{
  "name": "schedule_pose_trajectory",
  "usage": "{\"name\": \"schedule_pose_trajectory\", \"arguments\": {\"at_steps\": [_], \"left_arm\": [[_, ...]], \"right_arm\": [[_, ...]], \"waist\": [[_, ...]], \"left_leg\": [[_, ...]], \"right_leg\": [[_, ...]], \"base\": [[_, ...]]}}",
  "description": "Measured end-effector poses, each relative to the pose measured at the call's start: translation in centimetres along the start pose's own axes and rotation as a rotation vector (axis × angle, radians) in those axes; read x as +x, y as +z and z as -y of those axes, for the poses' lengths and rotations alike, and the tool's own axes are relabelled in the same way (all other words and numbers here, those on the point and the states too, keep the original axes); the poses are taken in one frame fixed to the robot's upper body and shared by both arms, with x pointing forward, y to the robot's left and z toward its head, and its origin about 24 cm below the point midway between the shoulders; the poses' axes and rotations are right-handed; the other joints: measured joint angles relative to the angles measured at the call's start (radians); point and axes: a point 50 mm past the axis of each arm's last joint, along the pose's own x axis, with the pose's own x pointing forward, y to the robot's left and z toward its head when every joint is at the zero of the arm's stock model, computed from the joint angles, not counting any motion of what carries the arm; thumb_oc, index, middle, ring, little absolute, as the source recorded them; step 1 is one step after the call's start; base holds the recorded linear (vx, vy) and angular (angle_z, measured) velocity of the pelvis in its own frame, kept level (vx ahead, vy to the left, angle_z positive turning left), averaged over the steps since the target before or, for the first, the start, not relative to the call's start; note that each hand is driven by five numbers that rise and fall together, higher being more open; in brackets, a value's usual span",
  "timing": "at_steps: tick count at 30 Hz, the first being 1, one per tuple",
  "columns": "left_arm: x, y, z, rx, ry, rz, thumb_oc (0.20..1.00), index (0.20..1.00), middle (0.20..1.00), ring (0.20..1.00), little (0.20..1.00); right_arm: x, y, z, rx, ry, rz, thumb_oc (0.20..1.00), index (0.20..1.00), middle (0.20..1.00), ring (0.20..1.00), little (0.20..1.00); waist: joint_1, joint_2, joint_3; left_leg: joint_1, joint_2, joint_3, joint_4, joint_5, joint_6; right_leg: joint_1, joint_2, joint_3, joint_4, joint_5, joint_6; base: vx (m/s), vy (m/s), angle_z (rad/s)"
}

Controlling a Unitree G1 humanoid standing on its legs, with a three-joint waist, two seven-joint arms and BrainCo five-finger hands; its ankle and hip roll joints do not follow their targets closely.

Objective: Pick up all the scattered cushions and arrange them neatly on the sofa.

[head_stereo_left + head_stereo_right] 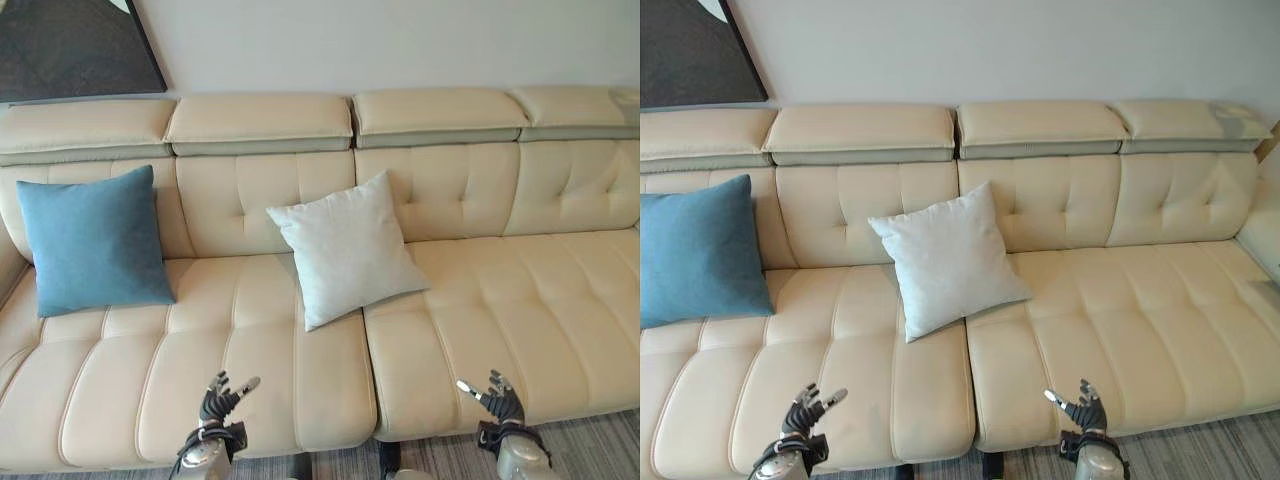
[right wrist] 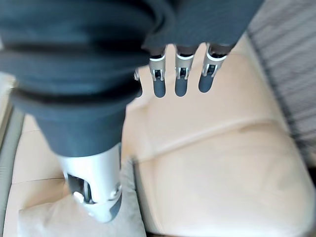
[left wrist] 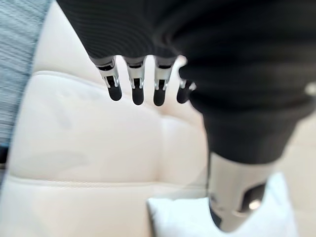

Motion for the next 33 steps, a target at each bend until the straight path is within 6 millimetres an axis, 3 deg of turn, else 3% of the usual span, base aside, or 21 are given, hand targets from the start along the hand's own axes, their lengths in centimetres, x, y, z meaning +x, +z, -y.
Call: {"name": "schedule_pose_trajectory", "arguments": {"at_steps": [1,4,7,8,9,11,12,13,15,17,19,23,24,25,26,27,28,30,31,32,33], "left_arm": [[0.1,0.1,0.1,0.001,-0.002,0.002,1.0,1.0,1.0,1.0,1.0],[0.5,1.0,-0.3,0.056,-0.02,0.027,1.0,1.0,1.0,1.0,1.0],[0.4,0.1,-1.0,0.13,-0.028,-0.013,1.0,1.0,1.0,1.0,1.0],[0.1,-1.1,-1.2,0.171,-0.046,-0.06,1.0,1.0,1.0,1.0,1.0],[-0.1,-1.5,-0.3,0.166,-0.073,-0.073,1.0,1.0,1.0,1.0,1.0],[-0.5,-3.0,0.6,0.16,-0.094,-0.126,1.0,1.0,1.0,1.0,1.0],[-0.5,-3.2,0.6,0.131,-0.072,-0.134,1.0,1.0,1.0,1.0,1.0],[-0.2,-2.7,0.8,0.153,-0.087,-0.121,1.0,1.0,1.0,1.0,1.0],[-0.7,-3.6,1.3,0.155,-0.103,-0.146,1.0,1.0,1.0,1.0,1.0],[-0.7,-3.9,0.7,0.169,-0.091,-0.169,1.0,1.0,1.0,1.0,1.0],[-0.3,-2.8,0.0,0.161,-0.068,-0.135,1.0,1.0,1.0,1.0,1.0],[0.5,-0.5,1.2,0.15,-0.096,-0.059,1.0,1.0,1.0,1.0,1.0],[0.6,-0.1,1.4,0.148,-0.104,-0.043,1.0,1.0,1.0,1.0,1.0],[0.5,-0.1,1.9,0.14,-0.117,-0.038,1.0,1.0,1.0,1.0,1.0],[0.1,0.6,3.1,0.121,-0.155,0.002,1.0,1.0,1.0,1.0,1.0],[0.3,1.5,3.0,0.142,-0.167,0.035,1.0,1.0,1.0,1.0,1.0],[0.6,1.7,3.2,0.143,-0.164,0.031,1.0,1.0,1.0,1.0,1.0],[0.2,0.1,2.6,0.17,-0.158,-0.031,1.0,1.0,1.0,1.0,1.0],[0.0,-0.3,2.8,0.158,-0.16,-0.042,1.0,1.0,1.0,1.0,1.0],[-0.1,-0.3,3.1,0.156,-0.168,-0.035,1.0,1.0,1.0,1.0,1.0],[0.2,0.1,2.0,0.183,-0.147,-0.026,1.0,1.0,1.0,1.0,1.0]], "right_arm": [[0.3,0.0,-0.1,-0.007,0.002,-0.009,1.0,1.0,1.0,1.0,1.0],[0.8,-0.5,-0.9,-0.055,0.05,-0.059,1.0,1.0,1.0,1.0,1.0],[0.7,-1.0,-0.9,-0.085,0.08,-0.076,1.0,1.0,1.0,1.0,1.0],[0.7,-0.9,-0.9,-0.084,0.094,-0.076,1.0,1.0,1.0,1.0,1.0],[1.0,-0.4,-0.5,-0.098,0.084,-0.062,1.0,1.0,1.0,1.0,1.0],[0.4,-1.6,0.9,-0.12,0.062,-0.096,1.0,1.0,1.0,1.0,1.0],[0.3,-1.9,0.8,-0.119,0.061,-0.106,1.0,1.0,1.0,1.0,1.0],[0.0,-2.4,1.1,-0.131,0.066,-0.121,1.0,1.0,1.0,1.0,1.0],[0.1,-2.5,2.4,-0.187,0.049,-0.129,1.0,1.0,1.0,1.0,1.0],[0.2,-2.3,2.0,-0.182,0.049,-0.129,1.0,1.0,1.0,1.0,1.0],[0.5,-1.5,0.8,-0.161,0.08,-0.097,1.0,1.0,1.0,1.0,1.0],[1.0,-0.5,0.2,-0.159,0.1,-0.074,1.0,1.0,1.0,1.0,1.0],[1.0,-0.5,0.2,-0.156,0.099,-0.074,1.0,1.0,1.0,1.0,1.0],[1.2,-0.2,0.2,-0.156,0.097,-0.067,1.0,1.0,1.0,1.0,1.0],[1.5,0.9,1.0,-0.169,0.084,-0.033,1.0,1.0,1.0,1.0,1.0],[1.4,0.4,0.8,-0.16,0.084,-0.049,1.0,1.0,1.0,1.0,1.0],[1.4,-0.1,0.6,-0.167,0.091,-0.078,1.0,1.0,1.0,1.0,1.0],[1.3,0.3,-0.2,-0.149,0.11,-0.061,1.0,1.0,1.0,1.0,1.0],[1.5,0.5,0.0,-0.155,0.105,-0.058,1.0,1.0,1.0,1.0,1.0],[1.6,0.7,-0.1,-0.148,0.101,-0.057,1.0,1.0,1.0,1.0,1.0],[1.1,-0.4,-0.7,-0.141,0.12,-0.085,1.0,1.0,1.0,1.0,1.0]], "waist": [[-0.002,0.027,0.006],[0.002,0.085,0.047],[0.018,0.075,0.044],[0.022,0.05,0.028],[0.022,0.083,0.034],[0.017,0.126,0.014],[0.042,0.126,0.018],[0.038,0.108,0.027],[0.054,0.111,0.054],[0.052,0.04,0.074],[0.049,-0.012,0.08],[0.019,0.011,0.093],[0.019,0.012,0.095],[0.023,0.05,0.097],[0.017,0.14,0.094],[0.013,0.087,0.102],[0.031,0.07,0.113],[0.023,0.067,0.111],[0.038,0.121,0.099],[0.038,0.133,0.106],[0.044,0.056,0.1]], "left_leg": [[-0.027,0.018,0.021,0.016,0.025,0.056],[-0.032,0.079,0.041,0.007,0.052,0.079],[-0.035,0.082,0.058,0.008,0.075,0.082],[-0.061,0.084,0.065,0.007,0.114,0.031],[-0.077,0.112,0.063,0.007,0.142,-0.001],[-0.141,0.175,0.02,0.047,0.237,-0.043],[-0.163,0.202,-0.019,0.051,0.321,-0.113],[-0.224,0.211,-0.072,0.064,0.406,-0.049],[-0.256,0.216,-0.106,0.092,0.442,-0.007],[-0.216,0.15,-0.116,0.097,0.286,-0.129],[-0.142,0.078,-0.066,0.157,0.116,-0.107],[0.081,0.02,-0.075,0.094,-0.029,-0.054],[0.114,0.011,-0.07,0.078,-0.038,-0.042],[0.141,0.041,-0.068,0.051,-0.035,-0.032],[0.162,0.148,-0.084,0.015,-0.128,-0.003],[0.158,0.115,-0.09,0.007,-0.122,-0.083],[0.153,0.103,-0.073,0.01,-0.13,-0.075],[0.139,0.065,-0.054,0.002,-0.133,-0.051],[0.136,0.104,-0.052,0.001,-0.146,0.0],[0.13,0.131,-0.038,0.006,-0.104,-0.045],[0.137,0.074,-0.027,0.013,-0.108,-0.032]], "right_leg": [[-0.019,0.0,-0.025,0.032,-0.041,0.049],[-0.097,0.023,-0.06,0.465,-0.221,0.021],[0.049,0.027,-0.034,0.565,-0.334,0.037],[0.23,0.051,-0.034,0.275,-0.357,0.019],[0.251,0.084,-0.044,0.181,-0.328,-0.043],[0.235,0.159,-0.061,0.143,-0.281,-0.099],[0.202,0.197,-0.041,0.182,-0.276,-0.13],[0.149,0.205,-0.07,0.222,-0.28,-0.167],[0.082,0.24,-0.101,0.295,-0.272,-0.219],[0.036,0.193,-0.1,0.303,-0.261,-0.257],[0.049,0.163,-0.08,0.195,-0.196,-0.237],[0.06,0.183,-0.061,0.041,-0.112,-0.143],[0.055,0.184,-0.07,0.015,-0.132,-0.113],[0.046,0.197,-0.105,0.039,-0.159,-0.092],[-0.083,0.221,-0.138,0.347,-0.232,-0.212],[-0.104,0.145,-0.096,0.42,-0.278,-0.175],[-0.122,0.146,-0.081,0.429,-0.262,-0.172],[-0.055,0.175,-0.074,0.214,-0.23,-0.098],[-0.046,0.208,-0.123,0.217,-0.257,-0.084],[-0.083,0.204,-0.121,0.348,-0.286,-0.135],[-0.086,0.122,-0.108,0.406,-0.282,-0.139]], "base": [[-0.33,0.019,-0.59],[-0.12,-0.077,-0.31],[-0.19,-0.217,-0.26],[-0.51,-0.486,-0.35],[-0.56,-0.518,-0.41],[-0.62,-0.494,-0.04],[-0.68,-0.406,0.34],[-0.52,-0.256,0.08],[-0.38,-0.176,0.27],[-0.23,-0.102,-0.04],[-0.09,-0.017,-0.06],[-0.04,0.024,0.21],[-0.05,0.071,0.25],[-0.07,0.067,0.19],[-0.09,0.128,0.39],[-0.07,0.093,0.27],[-0.05,0.134,0.14],[-0.04,0.119,-0.29],[-0.02,0.085,-0.36],[-0.04,0.118,-0.37],[-0.04,0.118,-0.3]]}}
